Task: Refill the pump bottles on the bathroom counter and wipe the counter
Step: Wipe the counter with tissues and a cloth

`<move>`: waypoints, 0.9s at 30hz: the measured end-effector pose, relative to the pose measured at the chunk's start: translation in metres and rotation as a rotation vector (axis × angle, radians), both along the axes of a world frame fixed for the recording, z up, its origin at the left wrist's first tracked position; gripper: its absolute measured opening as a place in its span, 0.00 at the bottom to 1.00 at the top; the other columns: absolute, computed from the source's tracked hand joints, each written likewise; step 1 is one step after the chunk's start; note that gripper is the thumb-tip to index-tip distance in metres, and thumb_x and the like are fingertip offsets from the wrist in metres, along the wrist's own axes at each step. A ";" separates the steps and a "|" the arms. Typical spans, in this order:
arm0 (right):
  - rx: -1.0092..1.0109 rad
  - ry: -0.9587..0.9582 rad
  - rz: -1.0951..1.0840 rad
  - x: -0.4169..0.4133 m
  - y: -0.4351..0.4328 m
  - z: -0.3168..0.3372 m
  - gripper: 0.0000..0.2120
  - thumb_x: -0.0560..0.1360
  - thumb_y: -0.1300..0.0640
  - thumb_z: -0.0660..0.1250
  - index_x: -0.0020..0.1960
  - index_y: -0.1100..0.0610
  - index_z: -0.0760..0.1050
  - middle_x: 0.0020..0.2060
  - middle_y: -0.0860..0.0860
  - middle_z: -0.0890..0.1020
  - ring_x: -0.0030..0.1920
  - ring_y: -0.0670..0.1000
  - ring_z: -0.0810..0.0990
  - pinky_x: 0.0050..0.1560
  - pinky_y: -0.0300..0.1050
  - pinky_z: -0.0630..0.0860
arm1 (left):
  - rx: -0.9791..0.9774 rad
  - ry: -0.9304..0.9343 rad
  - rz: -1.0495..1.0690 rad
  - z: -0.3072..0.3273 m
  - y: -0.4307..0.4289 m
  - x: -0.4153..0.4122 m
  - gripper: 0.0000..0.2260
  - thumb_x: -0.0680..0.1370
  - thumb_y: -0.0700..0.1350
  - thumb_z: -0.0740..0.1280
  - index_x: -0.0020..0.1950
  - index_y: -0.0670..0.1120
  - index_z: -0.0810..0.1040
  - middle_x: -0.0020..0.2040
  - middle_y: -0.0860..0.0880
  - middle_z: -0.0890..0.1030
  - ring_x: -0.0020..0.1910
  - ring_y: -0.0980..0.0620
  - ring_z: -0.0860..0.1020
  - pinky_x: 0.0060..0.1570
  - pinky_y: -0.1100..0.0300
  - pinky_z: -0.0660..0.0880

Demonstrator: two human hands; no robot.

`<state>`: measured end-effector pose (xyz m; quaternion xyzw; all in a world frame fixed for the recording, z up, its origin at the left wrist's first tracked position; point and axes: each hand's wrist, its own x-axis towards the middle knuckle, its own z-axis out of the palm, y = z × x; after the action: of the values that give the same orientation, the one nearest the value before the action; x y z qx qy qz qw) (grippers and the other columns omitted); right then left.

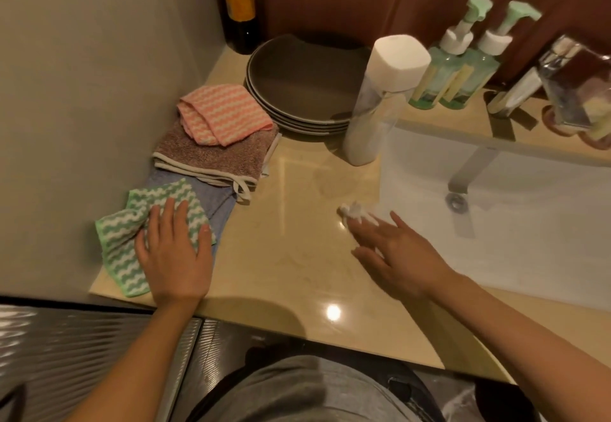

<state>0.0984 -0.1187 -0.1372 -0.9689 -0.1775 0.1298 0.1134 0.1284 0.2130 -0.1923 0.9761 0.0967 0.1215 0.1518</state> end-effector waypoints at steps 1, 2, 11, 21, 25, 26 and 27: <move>0.002 -0.011 -0.046 0.012 -0.002 -0.001 0.25 0.81 0.43 0.46 0.77 0.46 0.50 0.75 0.48 0.59 0.74 0.49 0.59 0.75 0.51 0.48 | 0.000 -0.002 0.000 0.000 0.000 0.000 0.27 0.79 0.57 0.50 0.72 0.42 0.66 0.75 0.44 0.64 0.75 0.45 0.57 0.69 0.44 0.54; -0.001 -0.021 -0.088 0.024 -0.004 -0.002 0.25 0.81 0.44 0.47 0.76 0.47 0.52 0.74 0.50 0.62 0.72 0.51 0.63 0.74 0.52 0.50 | -0.001 -0.001 -0.001 0.000 0.000 -0.001 0.27 0.79 0.57 0.50 0.72 0.42 0.66 0.75 0.44 0.64 0.75 0.45 0.57 0.69 0.44 0.54; 0.013 -0.088 -0.332 0.051 0.031 -0.007 0.25 0.81 0.45 0.50 0.75 0.55 0.58 0.73 0.55 0.65 0.71 0.56 0.63 0.70 0.50 0.59 | -0.005 -0.007 -0.010 -0.001 0.001 0.001 0.26 0.79 0.56 0.51 0.72 0.42 0.67 0.74 0.44 0.65 0.75 0.44 0.58 0.69 0.43 0.55; 0.027 -0.035 0.023 -0.006 0.016 -0.005 0.27 0.79 0.40 0.45 0.76 0.48 0.55 0.74 0.47 0.58 0.75 0.48 0.52 0.71 0.36 0.41 | -0.008 -0.021 -0.012 -0.001 0.001 0.002 0.26 0.79 0.55 0.52 0.71 0.42 0.67 0.74 0.43 0.66 0.74 0.44 0.59 0.69 0.44 0.55; 0.171 -0.003 0.050 -0.005 0.006 -0.003 0.23 0.80 0.41 0.48 0.74 0.42 0.58 0.74 0.44 0.59 0.74 0.44 0.53 0.72 0.40 0.49 | -0.009 -0.017 -0.013 0.000 0.001 0.001 0.26 0.79 0.55 0.52 0.72 0.43 0.67 0.74 0.44 0.65 0.74 0.44 0.59 0.69 0.44 0.54; 0.229 -0.026 0.012 -0.004 0.005 -0.001 0.22 0.79 0.41 0.49 0.72 0.41 0.61 0.72 0.43 0.63 0.72 0.42 0.56 0.71 0.38 0.50 | -0.008 -0.017 -0.013 0.000 0.002 0.001 0.26 0.79 0.55 0.52 0.72 0.42 0.67 0.74 0.44 0.65 0.74 0.44 0.59 0.69 0.44 0.55; 0.291 -0.059 -0.035 -0.004 0.006 0.001 0.20 0.79 0.42 0.51 0.69 0.41 0.65 0.68 0.42 0.67 0.70 0.40 0.59 0.70 0.36 0.51 | -0.008 -0.018 -0.013 0.000 0.002 0.001 0.26 0.79 0.55 0.52 0.72 0.42 0.67 0.74 0.44 0.66 0.74 0.44 0.59 0.69 0.44 0.55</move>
<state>0.0943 -0.1132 -0.1366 -0.9485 -0.1810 0.0720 0.2498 0.1295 0.2148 -0.1924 0.9751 0.0894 0.1287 0.1572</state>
